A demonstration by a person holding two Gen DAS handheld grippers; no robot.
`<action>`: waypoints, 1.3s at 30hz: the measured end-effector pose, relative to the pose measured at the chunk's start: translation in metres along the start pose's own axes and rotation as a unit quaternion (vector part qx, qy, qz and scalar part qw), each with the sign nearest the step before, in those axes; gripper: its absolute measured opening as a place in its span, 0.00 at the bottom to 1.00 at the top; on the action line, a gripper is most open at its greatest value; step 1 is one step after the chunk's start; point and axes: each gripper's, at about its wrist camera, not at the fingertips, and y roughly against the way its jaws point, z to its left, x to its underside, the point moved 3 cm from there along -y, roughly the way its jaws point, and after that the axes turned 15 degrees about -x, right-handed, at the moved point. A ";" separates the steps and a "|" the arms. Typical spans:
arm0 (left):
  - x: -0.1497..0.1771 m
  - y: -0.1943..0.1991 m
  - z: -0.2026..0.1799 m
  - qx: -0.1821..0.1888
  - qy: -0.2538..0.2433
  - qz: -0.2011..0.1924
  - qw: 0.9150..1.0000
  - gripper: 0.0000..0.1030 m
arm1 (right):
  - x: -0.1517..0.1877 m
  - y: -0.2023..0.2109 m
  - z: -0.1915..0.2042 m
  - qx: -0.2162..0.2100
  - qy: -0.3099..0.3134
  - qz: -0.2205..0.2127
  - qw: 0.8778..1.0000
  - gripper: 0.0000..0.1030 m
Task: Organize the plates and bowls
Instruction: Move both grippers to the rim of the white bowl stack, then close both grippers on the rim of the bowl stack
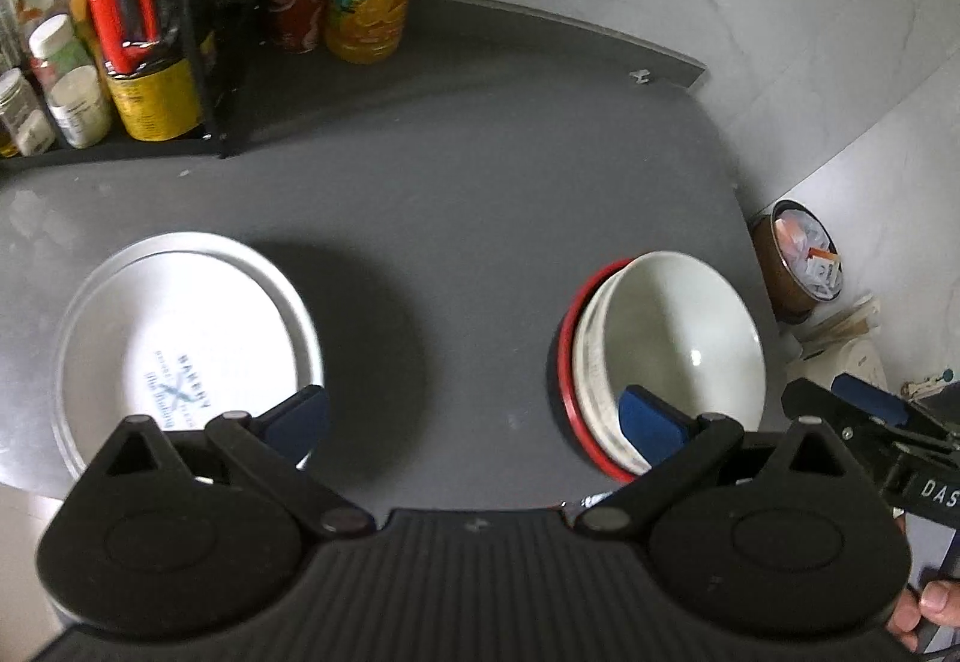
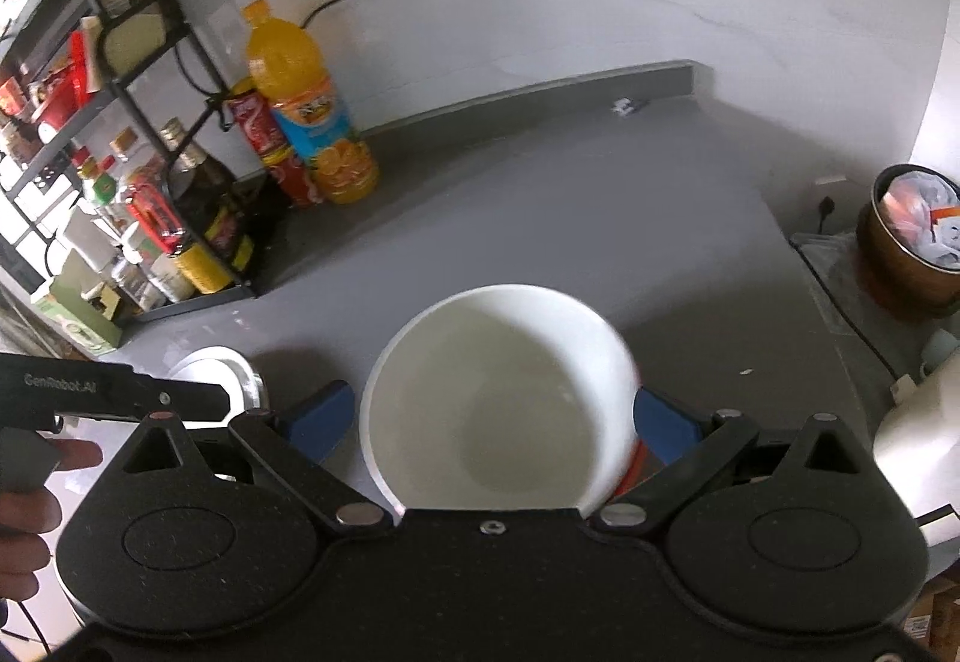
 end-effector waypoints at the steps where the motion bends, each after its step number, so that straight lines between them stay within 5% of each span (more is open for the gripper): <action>1: -0.001 -0.002 -0.005 0.000 0.001 -0.001 1.000 0.99 | 0.000 -0.001 -0.005 0.002 -0.002 0.001 1.000 0.97; 11: -0.006 -0.029 -0.045 0.002 0.006 -0.009 1.000 0.96 | 0.001 -0.012 -0.054 0.008 -0.033 0.012 0.999 0.95; 15: -0.006 -0.047 -0.056 0.011 0.014 0.003 1.000 0.95 | 0.005 -0.024 -0.072 0.000 -0.061 0.026 0.998 0.83; 29: 0.002 -0.113 -0.069 0.035 0.045 0.069 0.996 0.50 | 0.020 -0.067 -0.102 -0.016 -0.113 0.067 0.991 0.64; 39: 0.009 -0.130 -0.072 0.055 0.055 0.086 0.993 0.28 | 0.027 -0.087 -0.098 -0.008 -0.087 0.105 0.991 0.31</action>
